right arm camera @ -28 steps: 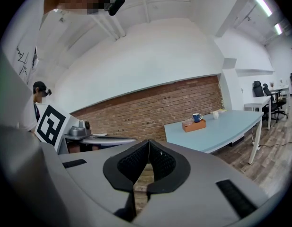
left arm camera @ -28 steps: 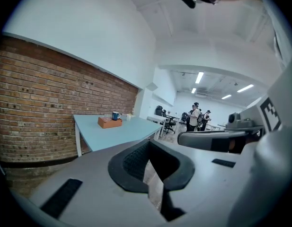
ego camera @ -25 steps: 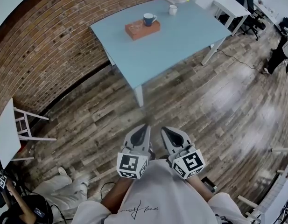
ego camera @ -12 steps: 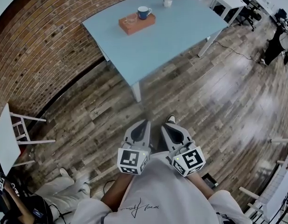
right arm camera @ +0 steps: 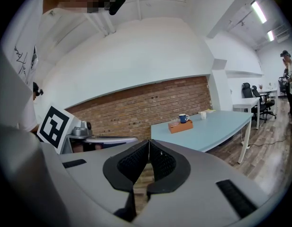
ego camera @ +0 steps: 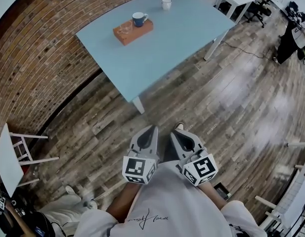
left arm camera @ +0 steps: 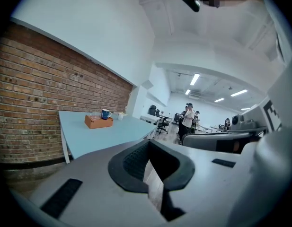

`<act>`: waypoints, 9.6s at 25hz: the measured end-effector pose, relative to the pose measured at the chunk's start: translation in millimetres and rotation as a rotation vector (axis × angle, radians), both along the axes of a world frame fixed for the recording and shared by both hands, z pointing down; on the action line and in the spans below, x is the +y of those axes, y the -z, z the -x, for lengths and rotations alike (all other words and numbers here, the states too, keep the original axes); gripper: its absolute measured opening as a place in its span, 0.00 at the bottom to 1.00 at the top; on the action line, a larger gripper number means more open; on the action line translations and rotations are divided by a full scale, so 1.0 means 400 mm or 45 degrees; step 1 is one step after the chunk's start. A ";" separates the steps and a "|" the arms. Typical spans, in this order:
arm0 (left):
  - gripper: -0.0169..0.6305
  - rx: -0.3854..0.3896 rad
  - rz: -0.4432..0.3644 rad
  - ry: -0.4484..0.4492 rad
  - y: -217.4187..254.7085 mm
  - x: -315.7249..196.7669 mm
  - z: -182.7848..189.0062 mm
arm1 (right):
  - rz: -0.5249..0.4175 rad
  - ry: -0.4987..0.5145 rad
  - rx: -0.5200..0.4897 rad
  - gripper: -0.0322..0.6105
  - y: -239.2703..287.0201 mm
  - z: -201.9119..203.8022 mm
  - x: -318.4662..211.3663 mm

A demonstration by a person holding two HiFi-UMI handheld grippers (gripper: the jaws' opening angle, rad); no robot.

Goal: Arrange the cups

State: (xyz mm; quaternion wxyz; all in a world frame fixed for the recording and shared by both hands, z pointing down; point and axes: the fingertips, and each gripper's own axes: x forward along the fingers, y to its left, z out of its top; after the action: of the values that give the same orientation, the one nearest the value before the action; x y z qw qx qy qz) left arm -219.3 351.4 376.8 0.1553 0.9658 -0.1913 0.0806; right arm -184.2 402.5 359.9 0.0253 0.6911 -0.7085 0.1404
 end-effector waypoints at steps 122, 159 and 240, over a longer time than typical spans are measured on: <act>0.04 -0.201 0.026 0.864 -0.105 -1.108 -0.743 | 0.122 1.502 0.460 0.27 -0.248 -0.814 -1.428; 0.04 -0.302 0.068 0.886 -0.157 -1.136 -0.737 | 0.089 1.736 0.391 0.16 -0.317 -0.764 -1.436; 0.04 0.000 0.013 0.876 -0.058 -1.107 -0.641 | 0.197 0.286 0.187 0.15 -0.234 -0.812 -1.299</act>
State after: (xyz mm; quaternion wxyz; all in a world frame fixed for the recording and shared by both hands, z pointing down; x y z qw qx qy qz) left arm 37.1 -91.2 400.0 0.1781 0.8440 -0.5054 0.0245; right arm 140.4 -117.0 453.7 0.1459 0.6118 -0.7647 0.1400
